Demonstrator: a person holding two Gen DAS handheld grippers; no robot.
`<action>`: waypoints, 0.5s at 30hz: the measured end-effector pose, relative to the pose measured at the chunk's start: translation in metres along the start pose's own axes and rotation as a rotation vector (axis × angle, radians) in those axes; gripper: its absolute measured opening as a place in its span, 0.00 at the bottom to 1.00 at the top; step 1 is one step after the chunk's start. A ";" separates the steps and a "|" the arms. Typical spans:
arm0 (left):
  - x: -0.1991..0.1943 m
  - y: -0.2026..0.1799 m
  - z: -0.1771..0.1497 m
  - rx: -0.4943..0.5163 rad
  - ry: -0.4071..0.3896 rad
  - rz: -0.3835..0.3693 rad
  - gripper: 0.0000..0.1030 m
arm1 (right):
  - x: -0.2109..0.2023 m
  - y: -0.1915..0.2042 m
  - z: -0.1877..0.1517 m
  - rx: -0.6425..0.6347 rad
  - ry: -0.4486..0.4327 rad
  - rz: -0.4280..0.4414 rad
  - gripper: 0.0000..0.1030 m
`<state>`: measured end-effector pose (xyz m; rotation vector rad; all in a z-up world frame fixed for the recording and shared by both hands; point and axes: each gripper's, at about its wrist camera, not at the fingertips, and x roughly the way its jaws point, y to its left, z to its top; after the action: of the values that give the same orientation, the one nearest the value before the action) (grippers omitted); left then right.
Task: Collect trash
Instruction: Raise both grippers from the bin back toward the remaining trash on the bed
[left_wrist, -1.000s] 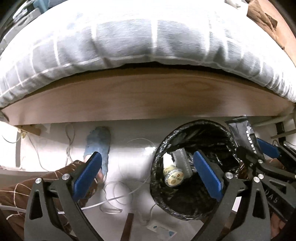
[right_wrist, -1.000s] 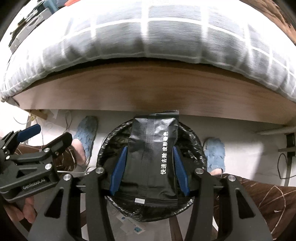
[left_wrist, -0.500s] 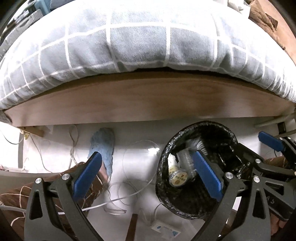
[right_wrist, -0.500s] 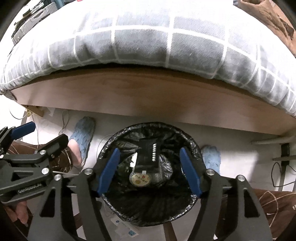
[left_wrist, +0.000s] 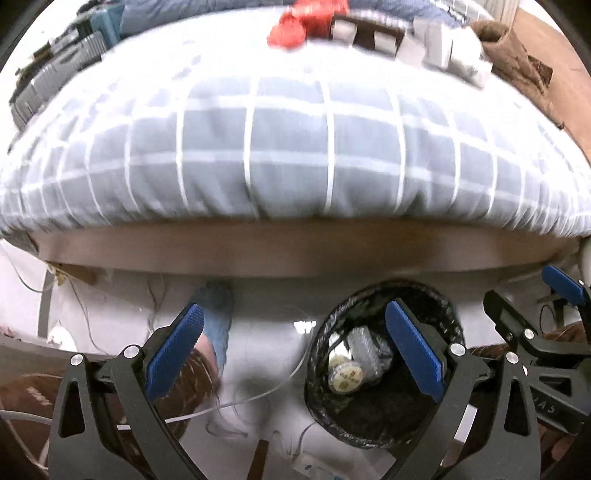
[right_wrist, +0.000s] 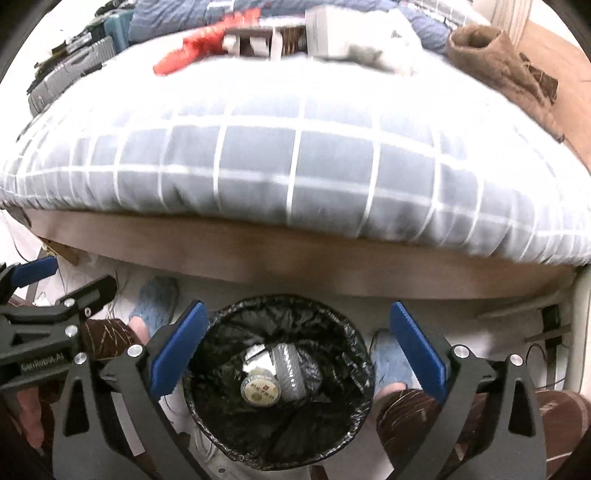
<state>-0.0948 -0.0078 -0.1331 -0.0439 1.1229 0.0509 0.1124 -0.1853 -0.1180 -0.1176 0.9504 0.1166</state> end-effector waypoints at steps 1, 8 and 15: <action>-0.006 0.000 0.003 -0.002 -0.011 0.001 0.94 | 0.000 0.003 0.003 -0.001 -0.004 -0.001 0.92; -0.042 0.006 0.021 -0.001 -0.066 -0.003 0.94 | -0.033 -0.002 0.023 -0.008 -0.057 -0.026 0.92; -0.055 0.018 0.040 -0.022 -0.088 -0.006 0.94 | -0.049 -0.009 0.045 -0.005 -0.094 -0.025 0.92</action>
<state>-0.0841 0.0117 -0.0668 -0.0635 1.0340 0.0593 0.1212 -0.1893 -0.0517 -0.1277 0.8548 0.1012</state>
